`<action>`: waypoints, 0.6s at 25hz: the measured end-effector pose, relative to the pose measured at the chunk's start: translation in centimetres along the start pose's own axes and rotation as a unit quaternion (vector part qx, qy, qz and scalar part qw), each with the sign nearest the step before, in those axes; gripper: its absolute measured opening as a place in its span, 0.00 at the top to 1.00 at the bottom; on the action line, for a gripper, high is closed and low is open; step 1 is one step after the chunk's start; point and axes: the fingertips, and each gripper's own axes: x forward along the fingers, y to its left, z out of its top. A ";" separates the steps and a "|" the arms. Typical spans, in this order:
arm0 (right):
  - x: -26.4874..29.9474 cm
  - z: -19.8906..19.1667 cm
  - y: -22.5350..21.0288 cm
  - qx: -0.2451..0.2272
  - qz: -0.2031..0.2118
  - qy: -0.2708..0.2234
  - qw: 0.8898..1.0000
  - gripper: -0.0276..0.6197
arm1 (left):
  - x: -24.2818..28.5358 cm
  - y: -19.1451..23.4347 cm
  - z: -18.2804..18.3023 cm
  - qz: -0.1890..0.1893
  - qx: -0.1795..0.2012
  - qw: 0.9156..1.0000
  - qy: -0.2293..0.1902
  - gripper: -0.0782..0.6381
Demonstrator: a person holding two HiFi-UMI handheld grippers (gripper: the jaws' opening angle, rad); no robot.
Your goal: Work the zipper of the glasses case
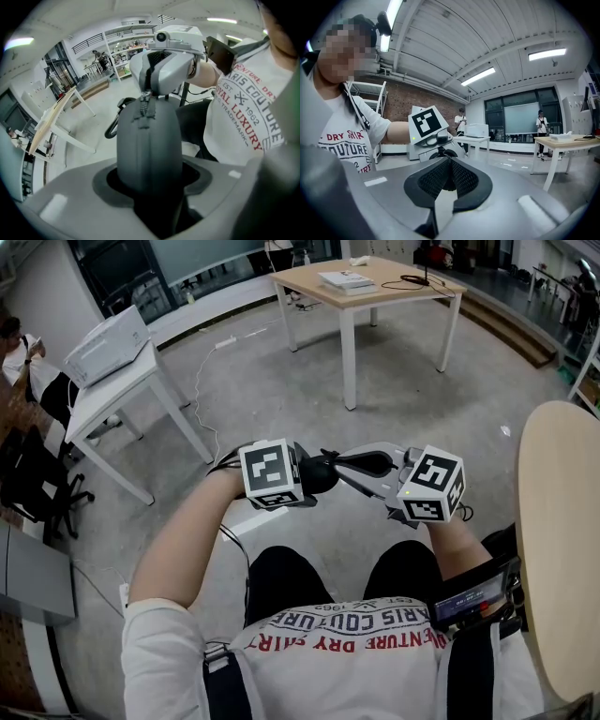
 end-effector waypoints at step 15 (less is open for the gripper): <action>-1.4 1.6 0.5 -0.023 0.036 0.000 0.999 0.93 | -1.5 -0.6 1.7 -0.012 0.017 0.996 -0.087 0.54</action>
